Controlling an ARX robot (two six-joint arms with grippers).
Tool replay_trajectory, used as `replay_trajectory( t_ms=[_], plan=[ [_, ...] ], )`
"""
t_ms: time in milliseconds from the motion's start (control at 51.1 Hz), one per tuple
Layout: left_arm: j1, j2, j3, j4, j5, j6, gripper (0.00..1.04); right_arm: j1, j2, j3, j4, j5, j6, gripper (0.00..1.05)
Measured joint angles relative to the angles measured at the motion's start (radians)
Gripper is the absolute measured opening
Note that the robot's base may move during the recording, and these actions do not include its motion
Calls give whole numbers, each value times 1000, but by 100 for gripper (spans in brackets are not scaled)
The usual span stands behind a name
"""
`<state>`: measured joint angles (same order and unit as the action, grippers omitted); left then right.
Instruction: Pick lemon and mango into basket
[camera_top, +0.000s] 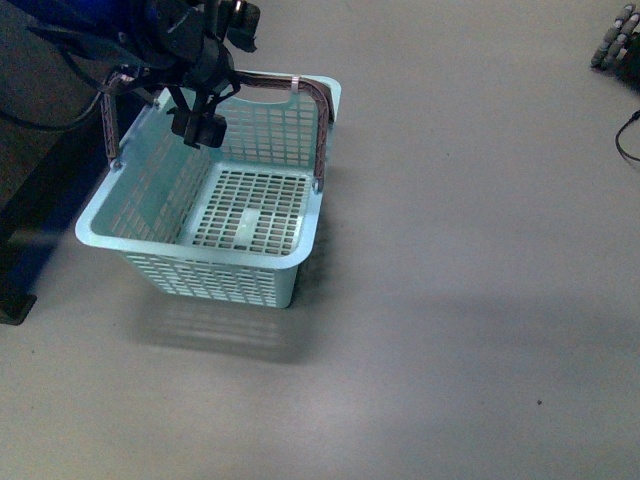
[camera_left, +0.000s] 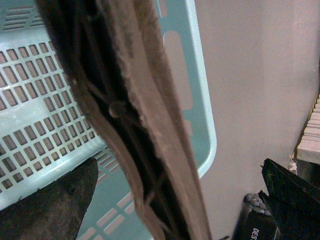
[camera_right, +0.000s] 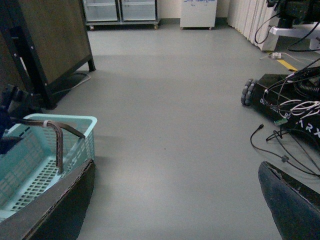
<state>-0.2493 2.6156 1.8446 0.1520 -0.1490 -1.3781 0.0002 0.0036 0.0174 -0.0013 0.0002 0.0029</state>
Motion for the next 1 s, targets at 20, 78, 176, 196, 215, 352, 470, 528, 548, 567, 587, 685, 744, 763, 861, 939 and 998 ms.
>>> replay_trajectory(
  t_ms=[20,78,176,196,215,352,470,528,548,567,587,685,744,763,861,939,998],
  plan=[
    [-1,13,18,-9,-3,-1,98,0,0,0,0,0,0,96],
    [-3,42,55,-26,-6,-2,98,0,0,0,0,0,0,96],
    [-5,90,126,-57,-9,-3,98,0,0,0,0,0,0,96],
    [-5,94,134,-61,-9,-3,98,0,0,0,0,0,0,96],
    [-6,103,150,-69,-9,-4,98,0,0,0,0,0,0,96],
    [-8,140,231,-106,-15,2,91,0,0,0,0,0,0,96],
    [-9,141,231,-106,-14,0,72,0,0,0,0,0,0,96],
    [-9,141,227,-106,-15,-3,59,0,0,0,0,0,0,96],
    [-9,139,219,-106,-15,-5,54,0,0,0,0,0,0,96],
    [-9,136,211,-106,-15,-6,50,0,0,0,0,0,0,96],
    [-9,134,204,-106,-16,-16,47,0,0,0,0,0,0,96],
    [-9,100,178,-114,-15,-11,26,0,0,0,0,0,0,96],
    [-10,80,156,-113,-12,-29,14,0,0,0,0,0,0,96],
    [-10,78,152,-113,-10,-36,12,0,0,0,0,0,0,96],
    [-10,54,122,-107,7,-49,5,0,0,0,0,0,0,96],
    [-11,25,78,-91,-4,-41,5,0,0,0,0,0,0,96],
    [-10,0,39,-79,-1,-53,5,0,0,0,0,0,0,96]
  ],
)
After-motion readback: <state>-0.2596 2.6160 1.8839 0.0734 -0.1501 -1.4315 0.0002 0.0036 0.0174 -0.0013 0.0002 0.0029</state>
